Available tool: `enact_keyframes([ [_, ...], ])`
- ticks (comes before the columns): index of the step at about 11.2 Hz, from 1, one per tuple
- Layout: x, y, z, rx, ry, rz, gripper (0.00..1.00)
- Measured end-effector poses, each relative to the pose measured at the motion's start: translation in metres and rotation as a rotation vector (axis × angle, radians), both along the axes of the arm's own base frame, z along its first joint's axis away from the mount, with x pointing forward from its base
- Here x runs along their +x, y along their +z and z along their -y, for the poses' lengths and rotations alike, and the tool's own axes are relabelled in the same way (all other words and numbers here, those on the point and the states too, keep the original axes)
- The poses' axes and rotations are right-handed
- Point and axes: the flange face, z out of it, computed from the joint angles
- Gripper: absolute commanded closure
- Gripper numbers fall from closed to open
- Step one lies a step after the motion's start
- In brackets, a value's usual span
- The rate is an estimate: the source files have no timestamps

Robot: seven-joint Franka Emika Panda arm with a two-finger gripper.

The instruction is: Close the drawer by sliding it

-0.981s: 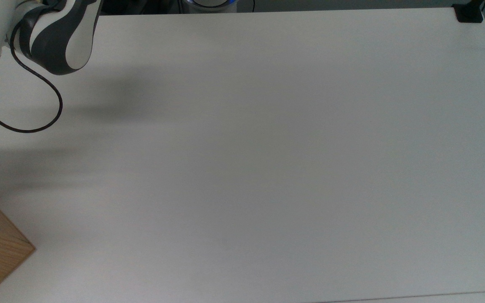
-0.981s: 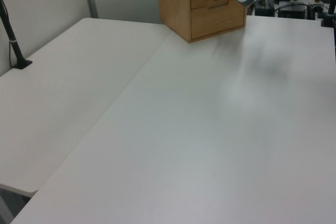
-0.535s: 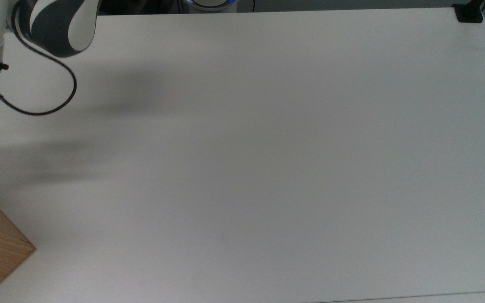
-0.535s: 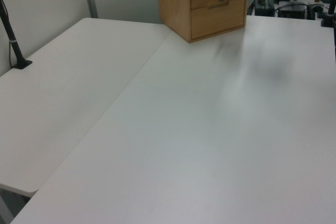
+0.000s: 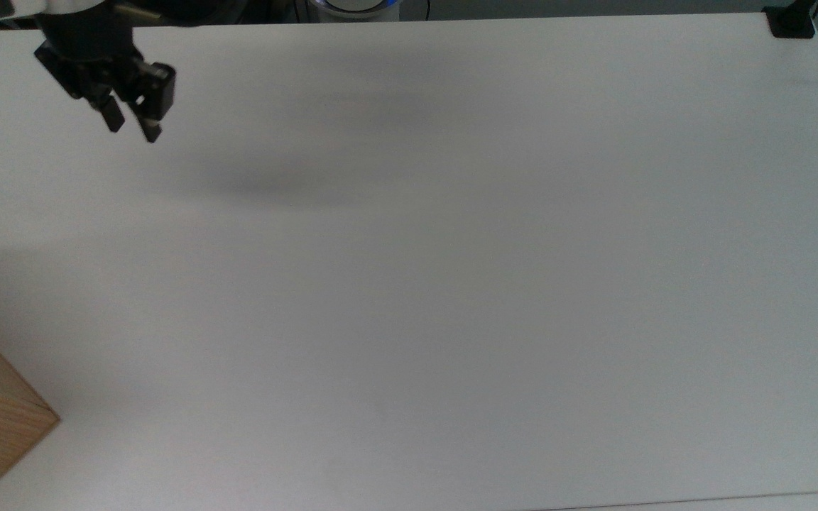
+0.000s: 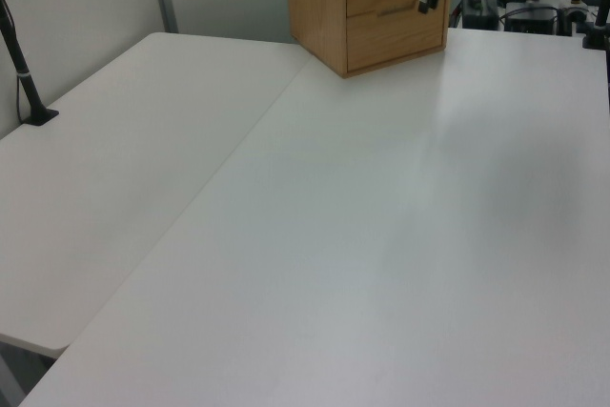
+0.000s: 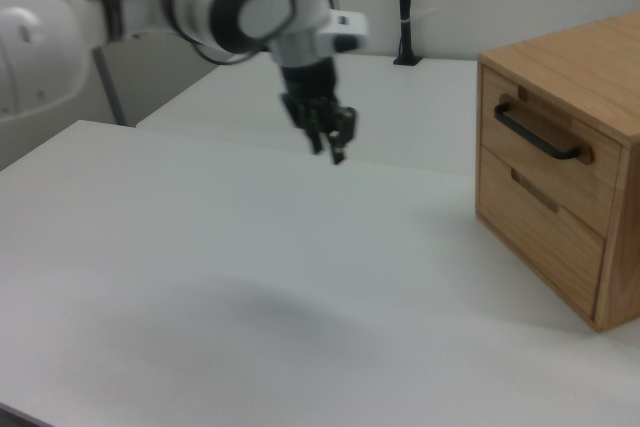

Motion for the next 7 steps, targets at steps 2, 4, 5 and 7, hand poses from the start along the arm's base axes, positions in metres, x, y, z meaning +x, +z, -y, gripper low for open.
enact_keyframes([
  [2,-0.024,0.017,-0.045,0.022,0.095,-0.053,0.0],
  [4,-0.049,0.029,-0.067,0.037,0.172,-0.096,0.0],
  [5,-0.055,0.033,-0.078,0.039,0.202,-0.103,0.0],
  [7,-0.059,0.037,-0.087,0.035,0.219,-0.108,0.0],
])
